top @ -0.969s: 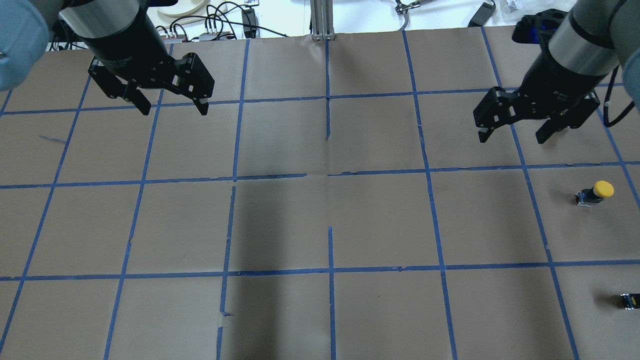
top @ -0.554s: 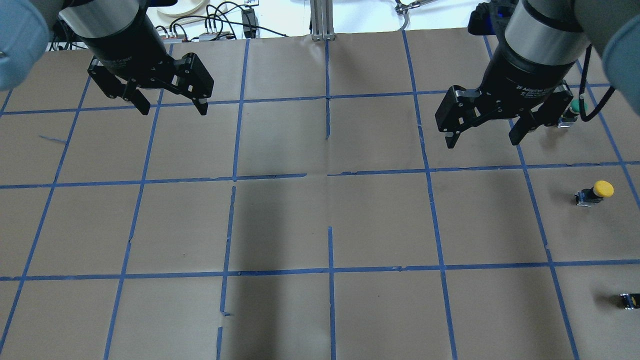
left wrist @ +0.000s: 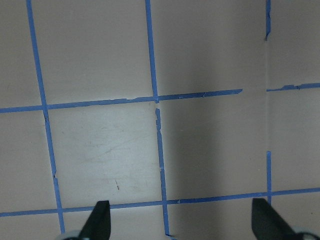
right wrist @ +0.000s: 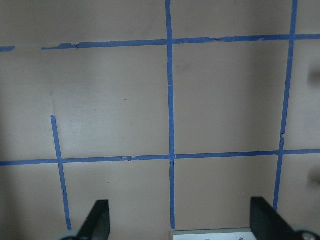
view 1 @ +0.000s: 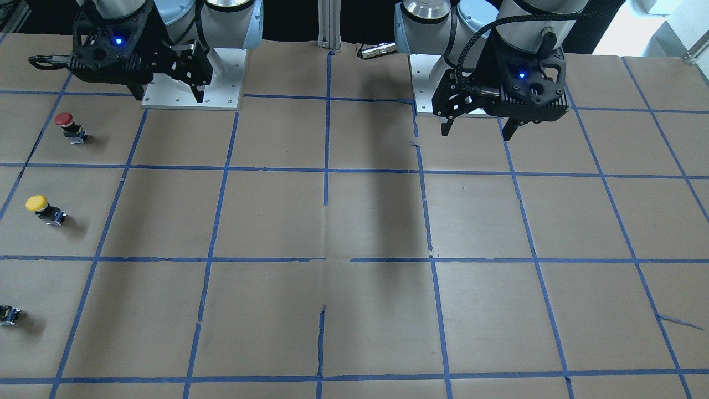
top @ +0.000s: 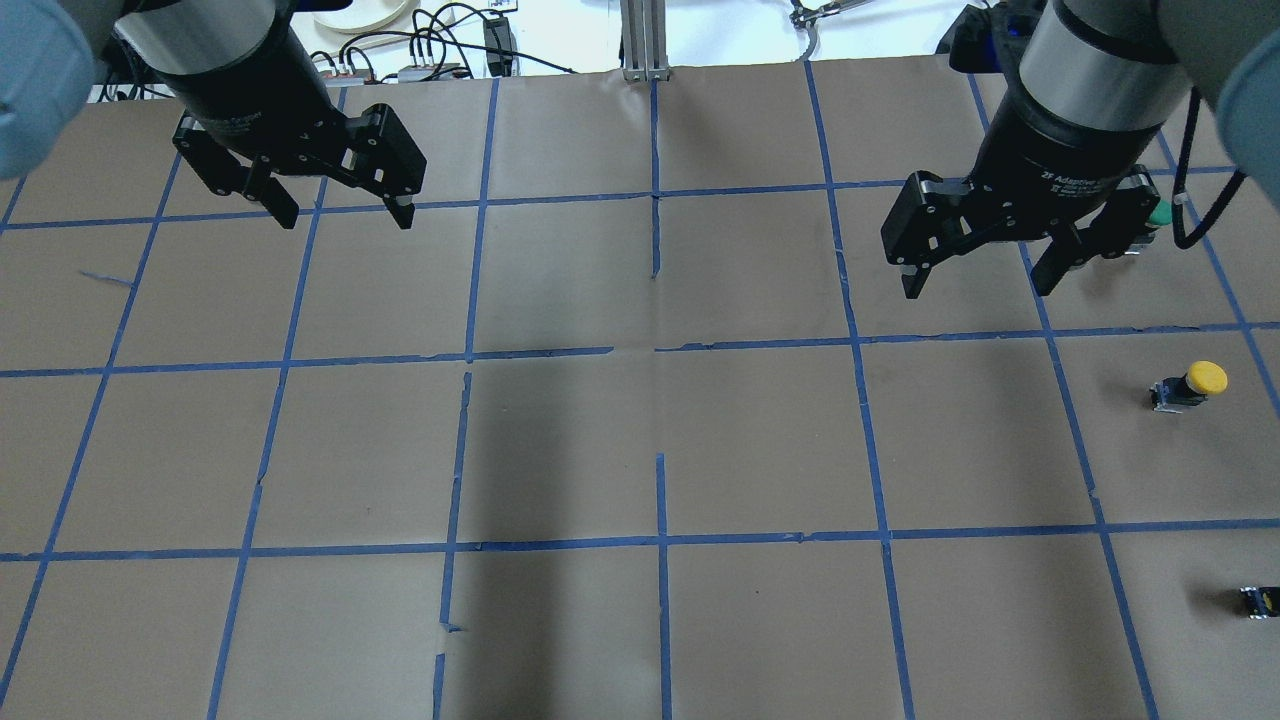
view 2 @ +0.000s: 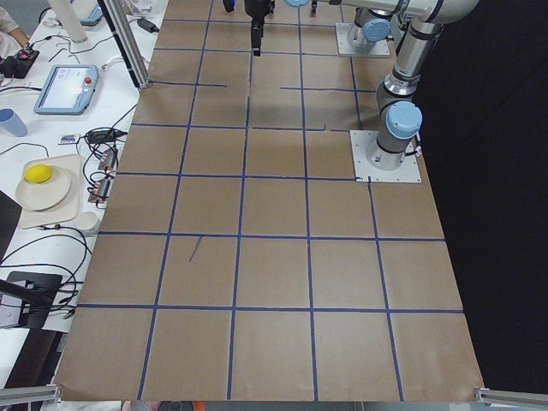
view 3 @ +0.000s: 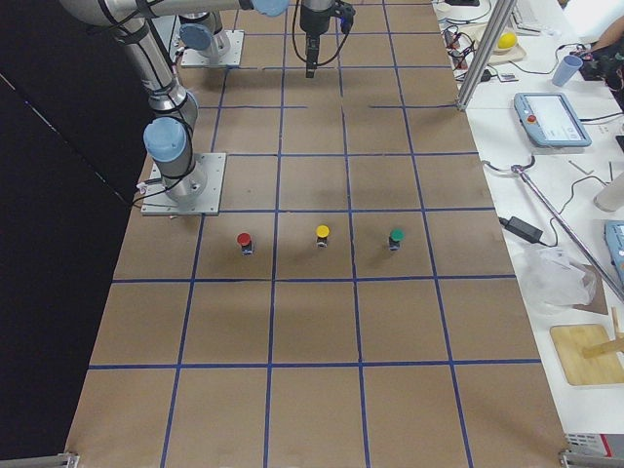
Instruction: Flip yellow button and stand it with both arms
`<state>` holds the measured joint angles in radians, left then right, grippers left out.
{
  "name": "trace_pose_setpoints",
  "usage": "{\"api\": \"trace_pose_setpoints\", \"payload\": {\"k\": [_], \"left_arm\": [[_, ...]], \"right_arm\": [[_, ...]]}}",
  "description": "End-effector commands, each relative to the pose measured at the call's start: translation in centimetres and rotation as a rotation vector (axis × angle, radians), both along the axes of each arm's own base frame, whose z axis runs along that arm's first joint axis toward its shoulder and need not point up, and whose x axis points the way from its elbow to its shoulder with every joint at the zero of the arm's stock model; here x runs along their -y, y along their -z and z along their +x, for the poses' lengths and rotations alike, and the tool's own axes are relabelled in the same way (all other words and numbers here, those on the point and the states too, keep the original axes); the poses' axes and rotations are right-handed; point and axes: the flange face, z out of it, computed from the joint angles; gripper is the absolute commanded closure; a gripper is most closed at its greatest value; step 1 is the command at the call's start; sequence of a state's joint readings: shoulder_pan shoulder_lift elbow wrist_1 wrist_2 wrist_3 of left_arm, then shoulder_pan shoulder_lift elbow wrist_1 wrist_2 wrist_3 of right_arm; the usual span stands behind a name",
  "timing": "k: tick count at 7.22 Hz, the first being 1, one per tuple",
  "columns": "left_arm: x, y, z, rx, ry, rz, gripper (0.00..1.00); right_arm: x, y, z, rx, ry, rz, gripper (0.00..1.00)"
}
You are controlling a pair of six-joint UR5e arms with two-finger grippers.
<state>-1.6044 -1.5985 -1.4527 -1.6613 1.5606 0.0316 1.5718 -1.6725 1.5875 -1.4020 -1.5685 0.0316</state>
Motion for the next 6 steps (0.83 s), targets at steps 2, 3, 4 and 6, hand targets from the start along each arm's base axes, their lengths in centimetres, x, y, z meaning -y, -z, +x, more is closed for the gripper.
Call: {"api": "trace_pose_setpoints", "payload": {"k": [2,3,4,6], "left_arm": [[-0.01,0.0,-0.01,-0.001,0.002,0.0,0.0],[-0.01,0.0,-0.01,-0.001,0.002,0.0,0.0],[-0.01,0.0,-0.01,-0.001,0.002,0.0,0.0],[-0.03,0.0,-0.09,-0.001,0.004,0.0,0.0]], "right_arm": [[0.0,-0.29,-0.47,-0.002,0.011,-0.012,0.0],[0.09,-0.67,-0.54,-0.002,0.005,-0.027,0.0],[-0.14,-0.83,-0.6,-0.002,0.006,-0.028,0.0],[-0.09,-0.71,-0.72,0.0,0.008,-0.029,0.0]]}}
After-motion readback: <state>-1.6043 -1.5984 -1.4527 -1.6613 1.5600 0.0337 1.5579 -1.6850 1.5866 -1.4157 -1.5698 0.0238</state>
